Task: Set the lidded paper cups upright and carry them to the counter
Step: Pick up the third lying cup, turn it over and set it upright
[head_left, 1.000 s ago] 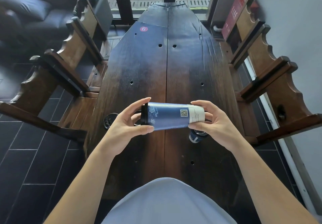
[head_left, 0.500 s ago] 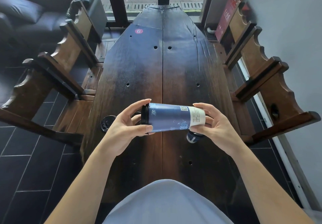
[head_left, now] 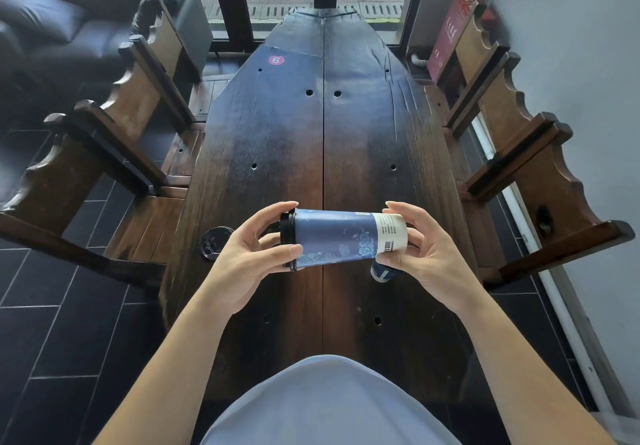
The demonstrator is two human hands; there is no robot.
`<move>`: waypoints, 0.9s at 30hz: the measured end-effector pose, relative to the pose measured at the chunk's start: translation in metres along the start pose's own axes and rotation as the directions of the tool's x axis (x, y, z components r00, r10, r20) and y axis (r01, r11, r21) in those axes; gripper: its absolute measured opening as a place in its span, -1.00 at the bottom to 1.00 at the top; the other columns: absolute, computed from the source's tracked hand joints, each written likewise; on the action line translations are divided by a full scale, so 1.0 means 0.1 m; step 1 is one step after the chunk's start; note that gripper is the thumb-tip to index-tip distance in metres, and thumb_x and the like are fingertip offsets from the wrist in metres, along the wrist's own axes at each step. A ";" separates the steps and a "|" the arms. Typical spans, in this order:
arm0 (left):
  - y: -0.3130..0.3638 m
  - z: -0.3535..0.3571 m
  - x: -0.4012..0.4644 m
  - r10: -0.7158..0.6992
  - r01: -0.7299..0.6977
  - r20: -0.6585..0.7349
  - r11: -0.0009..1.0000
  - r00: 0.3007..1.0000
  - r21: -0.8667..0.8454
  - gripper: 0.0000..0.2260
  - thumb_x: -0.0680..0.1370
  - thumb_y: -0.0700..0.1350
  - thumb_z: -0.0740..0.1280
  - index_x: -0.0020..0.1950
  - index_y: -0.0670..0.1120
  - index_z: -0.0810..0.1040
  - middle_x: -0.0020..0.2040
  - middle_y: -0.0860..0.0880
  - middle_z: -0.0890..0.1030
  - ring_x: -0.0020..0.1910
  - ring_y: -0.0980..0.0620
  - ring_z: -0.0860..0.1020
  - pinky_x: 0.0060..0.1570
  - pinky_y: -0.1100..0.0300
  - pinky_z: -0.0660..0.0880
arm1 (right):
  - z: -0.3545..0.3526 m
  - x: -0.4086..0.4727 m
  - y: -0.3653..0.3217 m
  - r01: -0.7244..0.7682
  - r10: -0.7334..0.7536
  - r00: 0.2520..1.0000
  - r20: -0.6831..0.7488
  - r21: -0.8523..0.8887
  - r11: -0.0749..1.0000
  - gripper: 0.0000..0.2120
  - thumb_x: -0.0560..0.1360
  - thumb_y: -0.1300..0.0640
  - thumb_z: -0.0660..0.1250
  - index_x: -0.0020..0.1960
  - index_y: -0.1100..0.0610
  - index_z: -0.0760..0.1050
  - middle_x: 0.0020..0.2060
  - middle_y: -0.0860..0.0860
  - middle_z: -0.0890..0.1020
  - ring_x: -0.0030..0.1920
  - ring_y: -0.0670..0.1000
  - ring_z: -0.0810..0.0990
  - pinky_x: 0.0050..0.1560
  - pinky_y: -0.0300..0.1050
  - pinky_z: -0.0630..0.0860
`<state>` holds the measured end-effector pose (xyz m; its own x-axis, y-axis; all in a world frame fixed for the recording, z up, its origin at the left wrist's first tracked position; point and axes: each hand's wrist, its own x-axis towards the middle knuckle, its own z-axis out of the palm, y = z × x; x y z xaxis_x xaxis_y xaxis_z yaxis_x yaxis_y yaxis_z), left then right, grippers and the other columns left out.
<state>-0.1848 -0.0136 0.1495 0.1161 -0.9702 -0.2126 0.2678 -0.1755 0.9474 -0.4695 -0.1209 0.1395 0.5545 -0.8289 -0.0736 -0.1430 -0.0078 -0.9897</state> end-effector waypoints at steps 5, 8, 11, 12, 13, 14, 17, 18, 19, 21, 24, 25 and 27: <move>0.00 -0.01 0.00 -0.001 0.001 0.032 1.000 0.999 0.022 -0.34 0.34 -0.15 0.59 0.43 0.06 0.56 0.33 0.01 0.62 0.31 -0.16 0.60 0.22 -0.25 0.60 | 0.00 0.00 -0.04 -0.001 0.001 1.000 -0.003 0.022 1.000 -0.42 0.41 0.25 0.56 0.37 -0.01 0.48 0.20 -0.04 0.60 0.28 0.07 0.59 0.16 0.00 0.65; 0.02 -0.02 0.01 0.024 -0.024 0.018 0.999 1.000 0.044 -0.34 0.32 -0.15 0.60 0.42 0.03 0.58 0.34 -0.04 0.61 0.30 -0.16 0.58 0.26 -0.30 0.56 | 0.00 0.00 -0.05 -0.004 0.004 1.000 -0.003 0.012 1.000 -0.40 0.40 0.20 0.56 0.38 -0.02 0.47 0.21 -0.03 0.60 0.28 0.07 0.58 0.19 0.04 0.64; 0.03 -0.01 0.03 0.006 -0.007 0.011 0.999 1.000 0.033 -0.37 0.35 -0.10 0.59 0.41 0.07 0.58 0.28 -0.01 0.64 0.28 -0.19 0.62 0.20 -0.33 0.59 | 0.02 0.00 -0.03 0.009 -0.009 1.000 0.006 -0.022 1.000 -0.33 0.40 0.28 0.57 0.42 -0.05 0.43 0.24 -0.09 0.58 0.35 0.08 0.53 0.27 0.04 0.60; 0.03 0.00 0.03 -0.002 0.001 0.010 1.000 1.000 0.027 -0.38 0.34 -0.08 0.58 0.41 0.08 0.58 0.26 0.01 0.65 0.27 -0.18 0.63 0.18 -0.31 0.61 | 0.02 0.00 -0.03 0.015 -0.015 1.000 0.007 -0.033 0.999 -0.33 0.40 0.29 0.57 0.41 -0.07 0.43 0.23 -0.11 0.57 0.35 0.07 0.52 0.27 0.05 0.60; 0.02 0.00 0.03 -0.008 0.007 0.013 1.000 1.000 0.025 -0.37 0.34 -0.08 0.58 0.41 0.09 0.58 0.26 0.03 0.65 0.28 -0.17 0.63 0.18 -0.29 0.61 | 0.03 0.00 -0.03 0.019 -0.019 1.000 0.006 -0.041 0.999 -0.34 0.41 0.30 0.56 0.40 -0.07 0.44 0.22 -0.12 0.57 0.35 0.05 0.52 0.26 0.05 0.61; 0.02 0.00 0.03 -0.008 0.007 0.020 1.000 1.000 0.029 -0.36 0.34 -0.09 0.59 0.41 0.09 0.58 0.29 0.02 0.64 0.29 -0.17 0.63 0.19 -0.27 0.61 | 0.03 0.01 -0.03 0.021 -0.021 1.000 0.002 -0.045 0.999 -0.37 0.41 0.30 0.55 0.38 -0.08 0.45 0.21 -0.10 0.57 0.34 0.04 0.52 0.24 0.07 0.62; 0.02 -0.01 0.03 0.034 -0.035 0.026 0.998 0.999 0.047 -0.36 0.31 -0.16 0.60 0.39 0.06 0.60 0.36 -0.06 0.60 0.28 -0.13 0.59 0.23 -0.15 0.60 | 0.04 0.01 -0.03 0.022 -0.022 1.000 0.001 -0.036 0.999 -0.40 0.40 0.28 0.56 0.36 -0.06 0.47 0.20 -0.06 0.58 0.32 0.06 0.55 0.23 0.10 0.63; 0.02 -0.01 0.03 0.047 -0.048 0.020 0.998 0.999 0.051 -0.37 0.30 -0.17 0.60 0.37 0.05 0.62 0.36 -0.08 0.60 0.27 -0.14 0.58 0.23 -0.15 0.60 | 0.04 0.02 -0.02 0.023 -0.023 1.000 0.004 -0.036 0.999 -0.39 0.40 0.27 0.56 0.37 -0.05 0.47 0.20 -0.06 0.57 0.32 0.07 0.55 0.23 0.11 0.62; 0.02 -0.01 0.03 0.052 -0.053 0.017 0.997 0.999 0.052 -0.38 0.30 -0.17 0.60 0.35 0.05 0.62 0.35 -0.09 0.60 0.26 -0.15 0.58 0.20 -0.17 0.60 | 0.04 0.02 -0.02 0.022 -0.021 1.000 0.007 -0.037 0.999 -0.38 0.40 0.28 0.56 0.38 -0.04 0.46 0.21 -0.07 0.57 0.33 0.07 0.54 0.25 0.12 0.62; 0.03 -0.02 0.04 0.041 -0.042 0.020 0.998 0.999 0.047 -0.39 0.31 -0.15 0.60 0.37 0.05 0.61 0.32 -0.09 0.61 0.23 -0.16 0.60 0.15 -0.22 0.62 | 0.03 0.03 0.00 0.019 -0.018 1.000 0.011 -0.042 0.999 -0.34 0.41 0.30 0.56 0.41 -0.04 0.44 0.23 -0.07 0.56 0.35 0.07 0.52 0.27 0.13 0.60; 0.03 -0.04 0.04 0.018 -0.020 0.041 0.998 0.999 0.052 -0.34 0.34 -0.13 0.60 0.42 0.09 0.56 0.35 -0.06 0.60 0.27 -0.18 0.61 0.18 -0.23 0.62 | 0.03 0.05 0.02 0.027 -0.027 1.000 0.017 -0.043 0.999 -0.34 0.41 0.31 0.57 0.41 -0.03 0.44 0.26 0.01 0.55 0.34 0.10 0.53 0.26 0.17 0.61; 0.03 -0.04 0.04 0.019 -0.022 0.053 0.998 0.998 0.065 -0.32 0.34 -0.14 0.60 0.44 0.09 0.55 0.38 -0.05 0.59 0.30 -0.17 0.59 0.22 -0.21 0.60 | 0.02 0.06 0.01 0.028 -0.028 0.999 0.018 -0.041 0.999 -0.35 0.41 0.31 0.57 0.40 -0.03 0.45 0.26 0.03 0.56 0.33 0.11 0.54 0.25 0.18 0.61; 0.03 -0.05 0.04 0.031 -0.037 0.067 0.995 0.997 0.091 -0.29 0.32 -0.18 0.61 0.46 0.07 0.54 0.40 -0.04 0.57 0.32 -0.14 0.57 0.28 -0.17 0.57 | 0.03 0.06 0.02 0.024 -0.023 1.000 0.020 -0.038 0.999 -0.36 0.41 0.30 0.57 0.40 -0.03 0.45 0.26 0.03 0.56 0.32 0.10 0.55 0.24 0.18 0.61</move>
<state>-0.1783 -0.0169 0.1505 0.0602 -0.9842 -0.1664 0.1754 -0.1537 0.9724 -0.4641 -0.1248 0.1369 0.5743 -0.8169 -0.0533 -0.1609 -0.0488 -0.9858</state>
